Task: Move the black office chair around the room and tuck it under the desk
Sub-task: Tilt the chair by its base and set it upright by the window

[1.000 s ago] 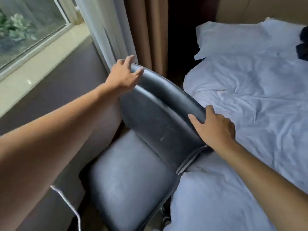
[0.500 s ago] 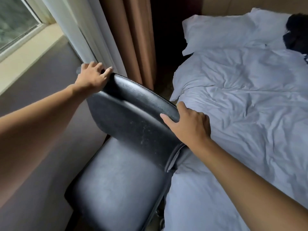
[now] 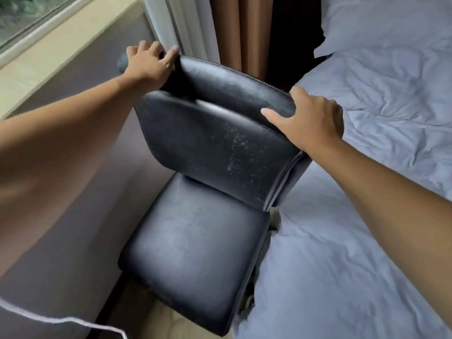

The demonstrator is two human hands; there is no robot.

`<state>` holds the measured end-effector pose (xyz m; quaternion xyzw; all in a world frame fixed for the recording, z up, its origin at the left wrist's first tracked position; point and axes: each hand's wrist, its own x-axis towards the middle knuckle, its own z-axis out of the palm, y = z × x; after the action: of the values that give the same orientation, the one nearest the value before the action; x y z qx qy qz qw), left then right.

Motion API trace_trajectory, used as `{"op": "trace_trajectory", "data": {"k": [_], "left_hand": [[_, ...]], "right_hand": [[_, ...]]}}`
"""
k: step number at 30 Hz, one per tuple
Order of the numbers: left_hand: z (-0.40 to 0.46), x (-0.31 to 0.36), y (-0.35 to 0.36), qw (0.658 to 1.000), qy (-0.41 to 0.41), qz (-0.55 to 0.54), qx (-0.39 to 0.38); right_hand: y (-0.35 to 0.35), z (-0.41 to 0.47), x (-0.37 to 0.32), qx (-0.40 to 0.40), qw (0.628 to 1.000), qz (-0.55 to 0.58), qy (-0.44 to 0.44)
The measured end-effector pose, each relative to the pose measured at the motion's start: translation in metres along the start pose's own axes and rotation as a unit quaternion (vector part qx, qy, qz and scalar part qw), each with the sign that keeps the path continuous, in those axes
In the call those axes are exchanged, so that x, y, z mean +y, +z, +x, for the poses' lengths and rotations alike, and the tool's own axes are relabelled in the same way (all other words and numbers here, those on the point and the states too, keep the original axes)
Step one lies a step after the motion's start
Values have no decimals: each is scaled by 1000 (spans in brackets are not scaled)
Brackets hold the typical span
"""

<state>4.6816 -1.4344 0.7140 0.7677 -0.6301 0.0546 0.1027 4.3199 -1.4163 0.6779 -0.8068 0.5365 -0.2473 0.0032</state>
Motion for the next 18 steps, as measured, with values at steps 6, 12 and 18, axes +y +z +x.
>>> {"op": "trace_trajectory", "data": {"k": [6, 12, 18], "left_hand": [[-7, -22, -1, 999, -30, 10, 2], [-16, -18, -11, 1000, -20, -6, 0], [-28, 9, -21, 1000, -16, -23, -9]], "right_hand": [[9, 13, -15, -7, 1000, 5, -12], [0, -13, -24, 4, 1000, 5, 7], [-18, -56, -14, 29, 999, -8, 30]]}}
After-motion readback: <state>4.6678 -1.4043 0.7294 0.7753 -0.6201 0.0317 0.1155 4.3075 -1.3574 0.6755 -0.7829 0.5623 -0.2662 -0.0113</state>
